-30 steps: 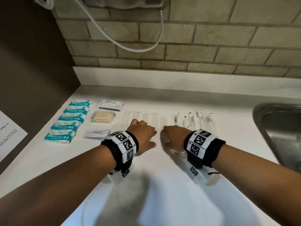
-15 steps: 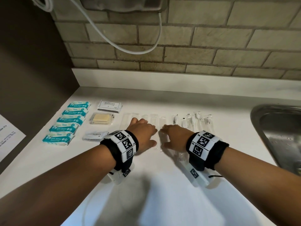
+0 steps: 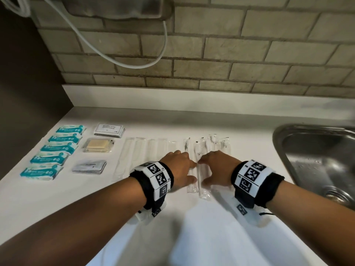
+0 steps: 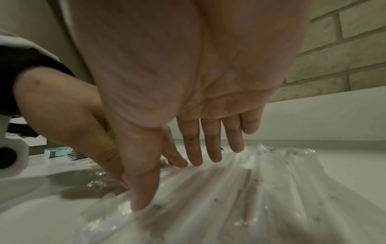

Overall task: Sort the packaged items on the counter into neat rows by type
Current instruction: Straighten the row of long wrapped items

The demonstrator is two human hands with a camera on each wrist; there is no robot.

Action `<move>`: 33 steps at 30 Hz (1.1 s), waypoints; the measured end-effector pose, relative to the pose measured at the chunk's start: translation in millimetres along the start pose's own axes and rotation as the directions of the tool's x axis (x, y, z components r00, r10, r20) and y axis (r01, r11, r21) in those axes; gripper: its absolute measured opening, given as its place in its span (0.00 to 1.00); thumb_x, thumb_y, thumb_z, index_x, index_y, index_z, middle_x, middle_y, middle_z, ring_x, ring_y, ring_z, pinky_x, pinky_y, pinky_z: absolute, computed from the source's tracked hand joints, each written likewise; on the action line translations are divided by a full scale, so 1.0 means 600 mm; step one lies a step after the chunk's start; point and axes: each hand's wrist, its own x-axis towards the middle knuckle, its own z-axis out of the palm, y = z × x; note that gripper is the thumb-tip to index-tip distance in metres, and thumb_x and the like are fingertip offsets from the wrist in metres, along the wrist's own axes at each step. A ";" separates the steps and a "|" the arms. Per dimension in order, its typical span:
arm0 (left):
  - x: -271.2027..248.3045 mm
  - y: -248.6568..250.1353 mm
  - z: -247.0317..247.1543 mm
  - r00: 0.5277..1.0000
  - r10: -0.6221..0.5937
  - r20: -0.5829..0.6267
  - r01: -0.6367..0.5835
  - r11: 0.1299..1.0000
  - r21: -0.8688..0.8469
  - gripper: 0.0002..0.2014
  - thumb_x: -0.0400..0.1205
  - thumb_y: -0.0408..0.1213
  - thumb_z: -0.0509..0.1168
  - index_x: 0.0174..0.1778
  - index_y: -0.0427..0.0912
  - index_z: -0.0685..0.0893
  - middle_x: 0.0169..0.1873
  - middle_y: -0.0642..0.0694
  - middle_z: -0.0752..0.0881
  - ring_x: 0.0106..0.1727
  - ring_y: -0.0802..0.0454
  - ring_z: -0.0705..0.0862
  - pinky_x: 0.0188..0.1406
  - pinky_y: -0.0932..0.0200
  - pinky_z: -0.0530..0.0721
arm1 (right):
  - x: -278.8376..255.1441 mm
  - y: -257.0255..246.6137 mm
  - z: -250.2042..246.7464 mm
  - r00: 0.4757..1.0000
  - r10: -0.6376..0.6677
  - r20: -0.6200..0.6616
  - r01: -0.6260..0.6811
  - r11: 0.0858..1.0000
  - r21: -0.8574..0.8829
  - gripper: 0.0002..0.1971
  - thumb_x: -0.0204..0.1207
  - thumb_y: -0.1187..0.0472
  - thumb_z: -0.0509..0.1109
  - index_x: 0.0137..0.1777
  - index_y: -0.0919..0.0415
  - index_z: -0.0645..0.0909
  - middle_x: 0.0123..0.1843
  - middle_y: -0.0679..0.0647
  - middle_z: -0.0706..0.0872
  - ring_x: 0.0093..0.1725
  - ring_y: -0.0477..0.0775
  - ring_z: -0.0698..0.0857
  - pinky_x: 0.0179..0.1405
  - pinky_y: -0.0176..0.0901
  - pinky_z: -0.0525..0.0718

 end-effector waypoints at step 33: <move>0.033 0.017 -0.007 0.941 -0.327 -0.081 0.292 0.912 -0.289 0.15 0.76 0.49 0.70 0.56 0.50 0.84 0.52 0.54 0.78 0.57 0.52 0.80 0.57 0.55 0.80 | 0.006 0.024 0.008 0.994 -0.113 -0.007 0.112 0.991 -0.080 0.38 0.67 0.43 0.72 0.77 0.53 0.68 0.76 0.55 0.74 0.76 0.62 0.69 0.76 0.54 0.68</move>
